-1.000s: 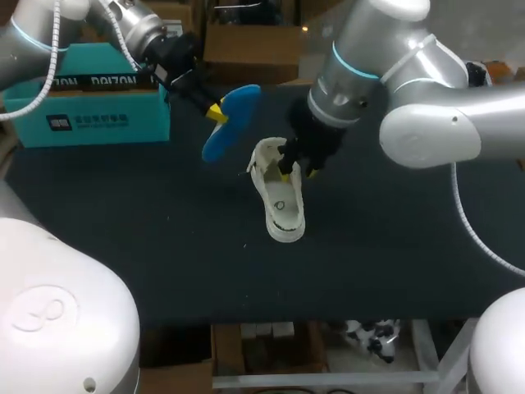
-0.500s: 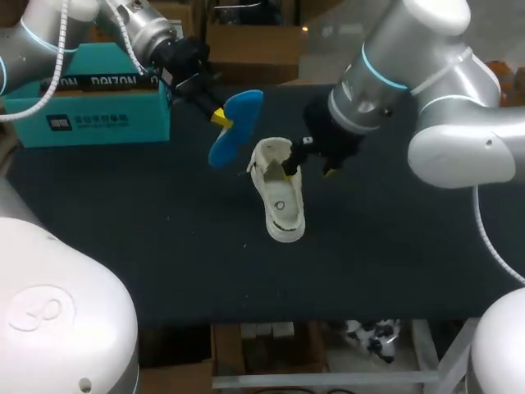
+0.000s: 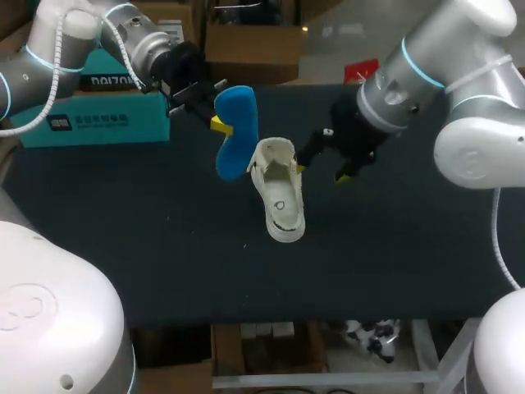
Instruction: Open the shoe tongue, take the insole out of the shoe, put the insole back into the shoe, and pack the shoe into the shoebox
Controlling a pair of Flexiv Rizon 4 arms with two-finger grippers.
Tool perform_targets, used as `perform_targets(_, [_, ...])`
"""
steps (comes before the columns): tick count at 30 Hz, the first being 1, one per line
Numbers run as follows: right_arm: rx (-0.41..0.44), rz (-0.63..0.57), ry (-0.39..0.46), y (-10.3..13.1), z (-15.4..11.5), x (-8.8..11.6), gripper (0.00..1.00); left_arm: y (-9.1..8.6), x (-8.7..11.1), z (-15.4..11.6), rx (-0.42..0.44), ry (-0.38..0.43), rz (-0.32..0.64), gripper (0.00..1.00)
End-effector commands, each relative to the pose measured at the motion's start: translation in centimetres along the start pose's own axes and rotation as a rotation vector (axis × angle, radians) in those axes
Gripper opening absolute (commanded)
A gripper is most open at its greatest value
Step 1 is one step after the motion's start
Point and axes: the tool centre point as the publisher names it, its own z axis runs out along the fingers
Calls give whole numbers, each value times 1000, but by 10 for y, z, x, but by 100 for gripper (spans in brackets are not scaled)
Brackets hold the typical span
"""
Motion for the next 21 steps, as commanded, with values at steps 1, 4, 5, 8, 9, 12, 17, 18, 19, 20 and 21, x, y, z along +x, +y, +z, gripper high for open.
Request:
perform_targets(1, [23,74,30,-1,-11,-5,100,1,-3,-9,96,60,-1,0])
perform_targets(4, [23,74,30,-1,-11,-5,100,-2,-4,-8,158,144,0,0])
perform_targets(5, [23,74,30,-1,-11,-5,100,-3,-4,-7,166,154,3,0])
perform_targets(8, [23,74,30,-1,-11,-5,100,-4,-7,-1,165,194,17,0])
perform_targets(9, [45,108,57,-1,-11,-1,100,-4,-8,0,163,200,19,0])
perform_targets(12, [109,309,129,-4,-13,6,100,-6,-10,3,165,214,25,0])
perform_targets(17, [183,509,186,-15,-19,16,100,-13,-13,3,199,211,43,0])
perform_targets(18, [183,509,186,-15,-19,16,100,-13,-13,3,209,211,46,0])
perform_targets(19, [183,509,186,-15,-19,16,100,-15,-13,2,218,207,44,0])
perform_targets(20, [183,509,186,-15,-19,16,100,-17,-14,2,223,206,44,0])
perform_targets(21, [183,509,186,-15,-19,16,100,-18,-14,1,236,203,44,0])
